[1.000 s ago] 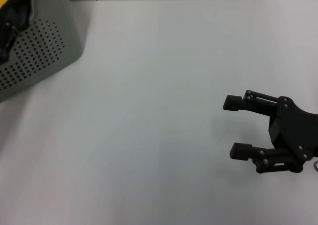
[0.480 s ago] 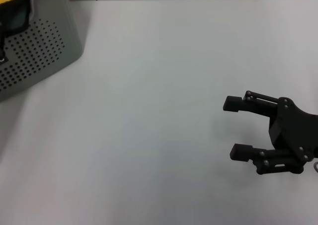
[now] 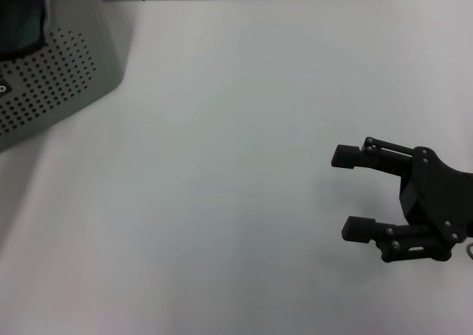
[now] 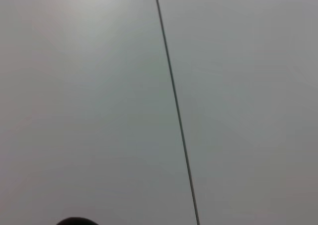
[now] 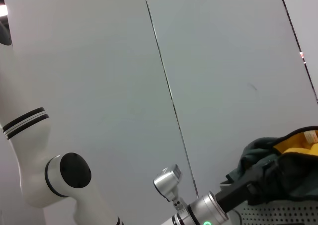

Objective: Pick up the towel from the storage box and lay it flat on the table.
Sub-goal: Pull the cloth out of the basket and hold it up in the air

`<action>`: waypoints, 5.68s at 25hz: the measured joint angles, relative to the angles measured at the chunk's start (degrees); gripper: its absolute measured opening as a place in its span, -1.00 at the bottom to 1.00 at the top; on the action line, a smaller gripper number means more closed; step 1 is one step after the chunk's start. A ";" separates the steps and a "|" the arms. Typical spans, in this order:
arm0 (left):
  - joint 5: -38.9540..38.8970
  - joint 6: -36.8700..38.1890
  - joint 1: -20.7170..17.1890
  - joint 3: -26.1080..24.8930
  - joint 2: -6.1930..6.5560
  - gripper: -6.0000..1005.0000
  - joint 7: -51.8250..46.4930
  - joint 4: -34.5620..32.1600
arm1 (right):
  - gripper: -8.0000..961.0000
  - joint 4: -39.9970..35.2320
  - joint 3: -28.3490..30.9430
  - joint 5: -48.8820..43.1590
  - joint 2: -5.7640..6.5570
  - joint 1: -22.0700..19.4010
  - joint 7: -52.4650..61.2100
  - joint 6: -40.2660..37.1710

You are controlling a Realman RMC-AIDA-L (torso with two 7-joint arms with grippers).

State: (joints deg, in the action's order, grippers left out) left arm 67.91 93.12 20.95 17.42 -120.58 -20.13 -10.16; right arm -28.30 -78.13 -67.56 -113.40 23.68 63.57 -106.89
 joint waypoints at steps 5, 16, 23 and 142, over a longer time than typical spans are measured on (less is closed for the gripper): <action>-1.09 4.50 -0.69 -0.02 0.20 -0.71 -8.14 -0.32 | 0.81 0.00 0.00 -0.05 -0.07 -0.13 -0.03 -0.39; 1.80 22.38 -1.87 10.25 0.81 -0.98 -37.51 -9.27 | 0.81 0.00 0.00 -0.11 -0.06 0.05 -0.05 -0.43; -2.65 23.66 -2.97 32.83 2.01 -0.97 -48.31 -23.55 | 0.81 0.05 1.26 -0.17 0.04 -0.19 -0.11 -0.23; -9.68 11.64 6.82 43.69 0.08 -0.89 -32.46 -5.11 | 0.06 -11.48 -29.07 37.51 -2.76 -3.22 -21.93 27.26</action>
State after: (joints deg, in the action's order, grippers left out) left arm 58.24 104.76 27.77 61.11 -120.50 -52.59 -15.27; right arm -39.78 -107.21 -30.05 -116.16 20.47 41.63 -79.63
